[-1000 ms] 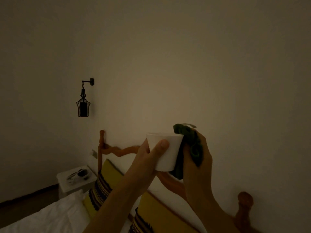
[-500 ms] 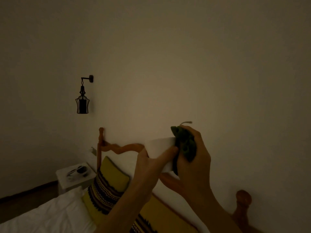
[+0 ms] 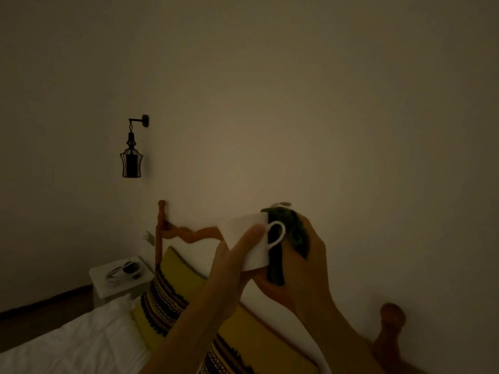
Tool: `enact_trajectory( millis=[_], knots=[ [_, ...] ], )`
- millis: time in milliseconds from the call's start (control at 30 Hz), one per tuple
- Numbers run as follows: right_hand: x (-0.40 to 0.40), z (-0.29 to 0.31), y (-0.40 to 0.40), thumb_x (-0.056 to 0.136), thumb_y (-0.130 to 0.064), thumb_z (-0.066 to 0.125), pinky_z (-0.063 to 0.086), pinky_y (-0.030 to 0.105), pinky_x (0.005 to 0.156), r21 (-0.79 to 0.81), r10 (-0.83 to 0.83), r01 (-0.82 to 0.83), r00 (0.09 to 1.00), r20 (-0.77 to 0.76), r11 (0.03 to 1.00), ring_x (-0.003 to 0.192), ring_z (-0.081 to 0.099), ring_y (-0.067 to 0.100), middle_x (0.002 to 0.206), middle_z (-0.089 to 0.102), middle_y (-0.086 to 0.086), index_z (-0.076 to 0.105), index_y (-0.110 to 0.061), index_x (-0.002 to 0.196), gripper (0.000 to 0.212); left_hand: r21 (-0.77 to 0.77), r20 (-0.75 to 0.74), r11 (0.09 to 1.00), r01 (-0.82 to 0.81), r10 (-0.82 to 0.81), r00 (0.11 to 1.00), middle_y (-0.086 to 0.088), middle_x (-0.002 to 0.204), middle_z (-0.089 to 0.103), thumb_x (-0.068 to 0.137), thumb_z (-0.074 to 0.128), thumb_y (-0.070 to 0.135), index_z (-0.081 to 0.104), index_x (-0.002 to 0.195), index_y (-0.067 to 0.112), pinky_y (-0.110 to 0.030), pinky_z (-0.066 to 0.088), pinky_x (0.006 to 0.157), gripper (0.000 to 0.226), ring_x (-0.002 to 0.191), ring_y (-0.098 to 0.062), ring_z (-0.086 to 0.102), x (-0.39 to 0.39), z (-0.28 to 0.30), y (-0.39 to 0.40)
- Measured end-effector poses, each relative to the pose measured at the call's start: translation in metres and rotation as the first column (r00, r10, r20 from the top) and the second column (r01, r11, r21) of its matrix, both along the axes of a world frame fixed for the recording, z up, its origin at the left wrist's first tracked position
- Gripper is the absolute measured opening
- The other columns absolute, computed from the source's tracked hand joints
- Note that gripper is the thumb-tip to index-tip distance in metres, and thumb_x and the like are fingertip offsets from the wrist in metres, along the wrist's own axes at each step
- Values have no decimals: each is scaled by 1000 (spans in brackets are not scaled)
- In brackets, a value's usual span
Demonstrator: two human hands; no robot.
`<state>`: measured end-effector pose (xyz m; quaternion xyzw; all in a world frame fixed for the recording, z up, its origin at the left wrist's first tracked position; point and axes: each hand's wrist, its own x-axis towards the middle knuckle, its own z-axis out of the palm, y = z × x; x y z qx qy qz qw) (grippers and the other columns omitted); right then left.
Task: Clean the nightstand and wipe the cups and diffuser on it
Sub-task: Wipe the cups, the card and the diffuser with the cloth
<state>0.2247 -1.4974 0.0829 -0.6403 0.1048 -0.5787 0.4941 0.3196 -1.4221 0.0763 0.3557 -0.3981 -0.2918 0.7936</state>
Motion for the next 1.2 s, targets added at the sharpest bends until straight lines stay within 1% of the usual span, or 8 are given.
enact_trajectory(
  millis=[100,200,300,467,667,867,1100,1200],
  knots=[
    [-2,-4,7,95,-15,59,60,42,87,141,201,-211,976,83,967,101,71,24,107,75,3,73,-25,112,24,21,51,997,-79,78,996,-2,103,76,67,86,47,71,104,30,-36,61,69,44,95,-23,74,3,-2,-1],
    [-5,-8,6,100,-11,52,58,48,91,-25,107,-108,994,-28,994,105,69,26,112,72,8,64,-13,126,28,4,126,992,-129,127,984,1,99,77,67,84,48,72,101,34,-28,59,65,38,91,-20,75,6,-5,-1],
    [-1,-12,2,90,-50,55,61,42,83,-194,-30,1,988,-149,981,96,70,12,101,72,-8,63,-24,122,42,-18,219,989,-145,145,965,3,93,76,68,82,54,74,97,34,-21,56,61,37,83,-14,74,8,-7,1],
    [6,-11,-4,61,-101,27,61,28,63,40,29,-21,976,-218,999,81,74,9,90,75,-12,67,-48,93,74,-2,284,984,-179,172,943,0,94,73,57,84,58,61,118,16,-21,54,58,77,84,-17,71,10,-13,-2],
    [10,-6,-3,98,-67,27,59,48,62,-132,-259,233,937,-233,963,76,70,15,82,70,-5,60,-31,88,50,-46,329,980,-194,198,923,15,103,72,51,86,63,58,116,34,-21,58,66,76,95,-8,71,0,-15,0],
    [16,-5,5,95,-62,35,56,43,57,-174,-364,342,924,-118,924,65,64,14,69,63,-2,56,-25,77,46,-13,261,989,-150,148,954,11,96,74,49,79,76,66,97,53,-30,61,66,55,87,-11,73,2,-15,3],
    [17,3,14,80,-80,36,62,43,70,370,110,-33,976,-190,929,73,73,28,81,74,14,70,-8,83,79,-25,-75,992,-126,123,989,-6,108,74,50,80,69,57,122,23,-28,60,67,89,93,-18,74,15,5,7],
    [13,-8,30,89,-79,30,55,34,57,29,-127,132,983,-134,991,67,68,20,77,69,4,68,-28,84,63,-26,-96,975,-220,216,972,-4,110,65,52,70,65,53,121,27,-23,58,57,81,91,-16,69,36,15,14]
  ],
)
